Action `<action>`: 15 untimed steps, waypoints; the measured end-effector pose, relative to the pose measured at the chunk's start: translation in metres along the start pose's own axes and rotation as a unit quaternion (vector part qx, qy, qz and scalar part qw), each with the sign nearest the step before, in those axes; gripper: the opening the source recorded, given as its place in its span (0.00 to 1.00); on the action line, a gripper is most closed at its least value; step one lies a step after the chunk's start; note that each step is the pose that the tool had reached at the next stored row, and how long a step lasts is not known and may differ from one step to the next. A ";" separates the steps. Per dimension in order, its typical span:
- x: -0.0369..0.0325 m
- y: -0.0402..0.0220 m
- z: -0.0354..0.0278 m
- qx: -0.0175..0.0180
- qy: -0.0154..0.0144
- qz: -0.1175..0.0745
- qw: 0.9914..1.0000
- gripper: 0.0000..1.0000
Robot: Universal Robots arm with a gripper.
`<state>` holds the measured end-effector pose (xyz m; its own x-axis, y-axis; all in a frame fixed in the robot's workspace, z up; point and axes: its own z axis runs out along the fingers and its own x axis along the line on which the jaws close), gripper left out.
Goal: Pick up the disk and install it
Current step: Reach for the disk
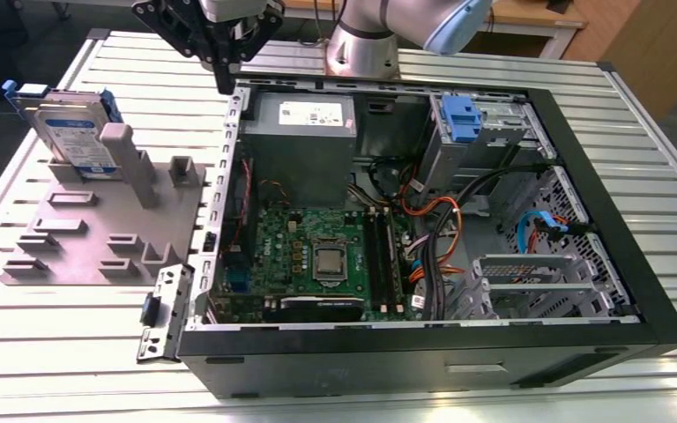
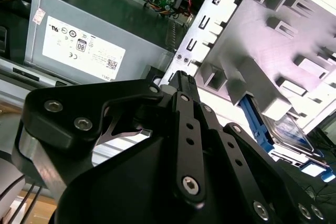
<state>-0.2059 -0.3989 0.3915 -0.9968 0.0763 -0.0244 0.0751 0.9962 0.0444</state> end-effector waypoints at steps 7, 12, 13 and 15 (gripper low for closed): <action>0.0033 -0.0002 -0.0001 0.000 0.000 0.000 1.000 0.11; 0.0041 -0.0003 -0.0001 0.000 0.000 0.000 1.000 0.11; 0.0045 -0.0003 -0.0001 0.000 0.000 0.000 1.000 0.11; 0.0055 -0.0004 -0.0001 0.000 0.000 0.000 1.000 0.11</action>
<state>-0.2115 -0.3989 0.3915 -0.9968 0.0763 -0.0244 0.0751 0.9962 0.0443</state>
